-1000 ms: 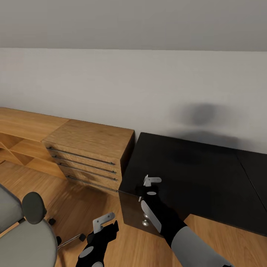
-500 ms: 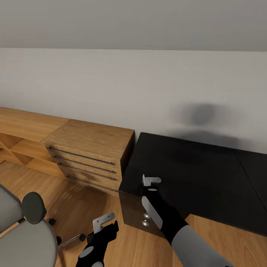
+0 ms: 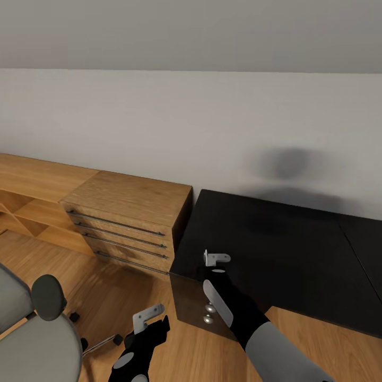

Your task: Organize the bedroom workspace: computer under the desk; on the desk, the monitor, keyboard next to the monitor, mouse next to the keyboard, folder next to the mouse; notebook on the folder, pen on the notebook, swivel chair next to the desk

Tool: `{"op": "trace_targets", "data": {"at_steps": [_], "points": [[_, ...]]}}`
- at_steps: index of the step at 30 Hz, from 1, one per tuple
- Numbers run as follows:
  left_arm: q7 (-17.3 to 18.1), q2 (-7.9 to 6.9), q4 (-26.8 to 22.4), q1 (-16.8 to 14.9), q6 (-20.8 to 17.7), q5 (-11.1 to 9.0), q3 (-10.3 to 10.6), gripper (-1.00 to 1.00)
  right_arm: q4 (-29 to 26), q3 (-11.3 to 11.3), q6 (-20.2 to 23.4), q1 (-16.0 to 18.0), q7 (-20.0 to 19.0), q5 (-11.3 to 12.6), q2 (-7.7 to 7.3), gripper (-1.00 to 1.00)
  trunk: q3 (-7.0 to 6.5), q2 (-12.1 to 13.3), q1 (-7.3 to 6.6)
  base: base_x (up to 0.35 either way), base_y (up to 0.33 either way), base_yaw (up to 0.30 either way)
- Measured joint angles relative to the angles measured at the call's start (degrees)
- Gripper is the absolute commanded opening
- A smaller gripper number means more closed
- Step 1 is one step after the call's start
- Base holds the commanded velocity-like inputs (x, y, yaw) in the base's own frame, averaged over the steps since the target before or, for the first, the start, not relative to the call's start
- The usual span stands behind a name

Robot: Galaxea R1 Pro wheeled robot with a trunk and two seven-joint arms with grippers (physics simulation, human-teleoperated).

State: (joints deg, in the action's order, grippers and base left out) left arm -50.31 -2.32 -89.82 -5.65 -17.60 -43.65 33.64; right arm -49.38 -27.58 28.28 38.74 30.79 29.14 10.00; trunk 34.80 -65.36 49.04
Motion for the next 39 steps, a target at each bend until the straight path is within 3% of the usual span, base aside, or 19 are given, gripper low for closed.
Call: {"op": "trace_targets", "data": {"at_steps": [10,15,22,30,36,39], "points": [[0.0,0.00,0.0,0.0,0.0,0.0,0.0,1.00,0.0,0.0,-0.2,0.0,0.1,0.3,0.00,-1.00,0.00,0.0,0.00,0.000,0.000,0.000],[0.0,0.00,0.0,0.0,0.0,0.0,0.0,1.00,0.9,0.0,-0.1,0.0,0.1,0.8,0.00,-1.00,-0.89,2.0,-1.09,0.000,0.000,0.000],[0.0,0.00,0.0,0.0,0.0,0.1,0.0,1.00,-5.0,0.1,0.1,-0.1,1.3,1.0,0.00,-1.00,-2.14,4.8,-2.63,0.000,0.000,0.000],[0.0,0.00,0.0,0.0,0.0,0.1,0.0,1.00,-15.3,0.1,0.8,-1.0,2.3,1.0,-3.47,-1.00,-3.58,8.0,-4.39,0.000,0.000,0.000],[0.0,0.00,0.0,0.0,0.0,0.1,0.0,1.00,-29.4,0.1,3.9,-6.2,2.4,1.0,-7.35,-1.00,-4.66,10.4,-5.71,0.000,0.000,0.000],[0.0,0.00,0.0,0.0,0.0,0.1,0.0,1.00,-32.2,0.1,4.4,-7.3,2.4,1.5,-8.13,-1.00,-5.20,11.6,-6.36,0.000,0.000,0.000]]}}
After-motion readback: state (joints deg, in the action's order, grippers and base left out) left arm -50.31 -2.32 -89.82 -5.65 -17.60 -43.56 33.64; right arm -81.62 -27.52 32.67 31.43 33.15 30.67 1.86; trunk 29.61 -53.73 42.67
